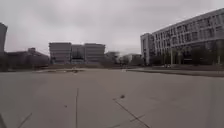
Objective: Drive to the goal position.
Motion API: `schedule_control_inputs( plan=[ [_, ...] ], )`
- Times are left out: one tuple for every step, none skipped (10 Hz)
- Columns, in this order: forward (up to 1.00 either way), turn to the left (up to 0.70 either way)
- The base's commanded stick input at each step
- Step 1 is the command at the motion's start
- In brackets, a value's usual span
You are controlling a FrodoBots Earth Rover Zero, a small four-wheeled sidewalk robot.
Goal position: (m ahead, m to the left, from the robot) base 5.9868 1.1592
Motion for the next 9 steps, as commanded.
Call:
schedule_control_inputs(
  plan=[
    [0.7,0.0],
    [0.7,0.0],
    [0.7,0.0],
    [0.7,0.0],
    [0.7,0.0],
    [0.7,0.0],
    [0.7,0.0],
    [0.7,0.0],
    [0.7,0.0]
  ],
)
